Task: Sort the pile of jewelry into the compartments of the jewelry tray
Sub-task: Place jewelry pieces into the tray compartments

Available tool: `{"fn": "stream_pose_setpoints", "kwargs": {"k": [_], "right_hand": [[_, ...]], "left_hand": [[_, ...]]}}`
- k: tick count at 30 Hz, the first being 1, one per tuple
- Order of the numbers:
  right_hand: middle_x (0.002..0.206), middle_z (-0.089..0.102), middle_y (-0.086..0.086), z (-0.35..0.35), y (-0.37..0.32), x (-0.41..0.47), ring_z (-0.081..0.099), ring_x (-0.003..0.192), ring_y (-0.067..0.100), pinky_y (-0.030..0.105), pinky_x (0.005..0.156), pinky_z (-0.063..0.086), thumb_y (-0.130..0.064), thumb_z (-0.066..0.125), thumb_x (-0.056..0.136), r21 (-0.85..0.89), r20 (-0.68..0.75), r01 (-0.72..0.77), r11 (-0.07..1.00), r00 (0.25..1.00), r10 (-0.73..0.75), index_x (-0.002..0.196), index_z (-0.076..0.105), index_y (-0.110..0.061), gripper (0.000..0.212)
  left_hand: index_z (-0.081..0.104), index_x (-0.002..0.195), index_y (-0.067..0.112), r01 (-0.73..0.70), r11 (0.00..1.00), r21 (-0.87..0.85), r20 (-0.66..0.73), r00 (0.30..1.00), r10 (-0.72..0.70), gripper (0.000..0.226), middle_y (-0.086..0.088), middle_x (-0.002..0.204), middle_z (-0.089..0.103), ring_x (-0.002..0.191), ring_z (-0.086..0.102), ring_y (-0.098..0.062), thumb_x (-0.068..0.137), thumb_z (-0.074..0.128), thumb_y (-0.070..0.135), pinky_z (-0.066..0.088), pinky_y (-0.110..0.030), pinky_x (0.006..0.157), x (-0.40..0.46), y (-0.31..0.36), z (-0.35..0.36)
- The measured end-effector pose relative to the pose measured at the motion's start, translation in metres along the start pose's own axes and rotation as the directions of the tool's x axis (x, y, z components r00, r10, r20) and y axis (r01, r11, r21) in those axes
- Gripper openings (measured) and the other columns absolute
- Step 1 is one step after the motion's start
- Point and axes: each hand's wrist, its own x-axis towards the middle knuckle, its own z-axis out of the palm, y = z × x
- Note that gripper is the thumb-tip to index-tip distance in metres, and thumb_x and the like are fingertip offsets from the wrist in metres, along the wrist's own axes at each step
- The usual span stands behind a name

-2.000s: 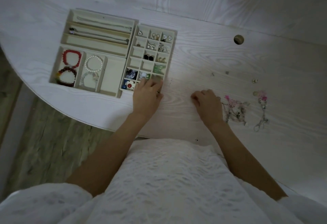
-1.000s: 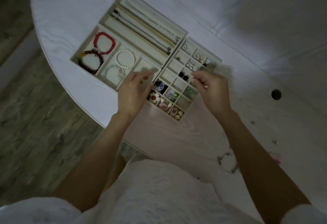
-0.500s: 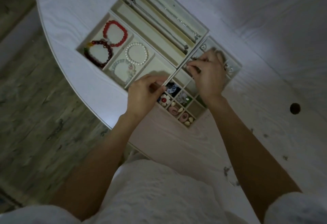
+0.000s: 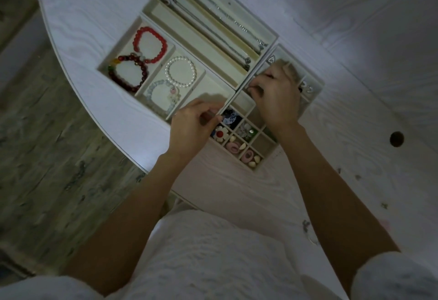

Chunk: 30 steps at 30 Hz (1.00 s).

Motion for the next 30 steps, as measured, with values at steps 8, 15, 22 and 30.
{"fn": "stream_pose_setpoints", "kwargs": {"k": [8, 15, 22, 30], "right_hand": [[0.096, 0.063, 0.010, -0.001, -0.011, -0.001, 0.051, 0.099, 0.026, 0.027, 0.072, 0.040, -0.016, 0.067, 0.084, 0.044, -0.054, -0.119, 0.992, 0.991, 0.121, 0.089, 0.074, -0.009, 0.012], [0.099, 0.065, 0.008, 0.002, -0.010, -0.003, 0.053, 0.101, 0.024, 0.025, 0.079, 0.037, -0.019, 0.066, 0.084, 0.057, -0.068, -0.150, 0.987, 0.986, 0.154, 0.092, 0.074, -0.012, 0.013], [0.095, 0.066, 0.005, 0.007, -0.006, -0.007, 0.058, 0.090, 0.020, 0.015, 0.069, 0.034, -0.022, 0.070, 0.082, 0.183, -0.047, -0.196, 0.963, 0.977, 0.208, 0.093, 0.074, -0.014, 0.014], [0.098, 0.066, 0.002, 0.003, 0.002, -0.016, 0.059, 0.082, 0.010, 0.017, 0.071, 0.046, -0.018, 0.069, 0.083, 0.383, -0.052, -0.274, 0.882, 0.947, 0.317, 0.096, 0.074, -0.014, 0.015]], "left_hand": [[0.072, 0.105, 0.016, -0.020, 1.000, -0.002, -0.015, 1.000, 0.020, 0.025, 0.010, 0.086, 0.059, 0.070, 0.056, -0.005, 0.080, 0.074, 0.016, 0.044, -0.007, 0.069, 0.000, 0.000, 0.000], [0.072, 0.105, 0.015, -0.029, 1.000, 0.000, -0.017, 0.999, 0.029, 0.025, 0.003, 0.089, 0.065, 0.071, 0.055, -0.005, 0.080, 0.073, 0.016, 0.047, -0.013, 0.069, -0.001, -0.003, 0.002], [0.072, 0.105, 0.015, -0.044, 0.999, 0.011, -0.031, 0.999, 0.044, 0.025, -0.001, 0.091, 0.067, 0.071, 0.059, -0.011, 0.081, 0.071, 0.019, 0.055, -0.032, 0.067, -0.002, -0.005, 0.003], [0.071, 0.106, 0.015, -0.050, 0.998, 0.049, -0.018, 0.999, 0.051, 0.025, -0.001, 0.090, 0.066, 0.071, 0.059, -0.014, 0.082, 0.070, 0.019, 0.054, -0.032, 0.066, -0.003, 0.000, 0.002]]}}
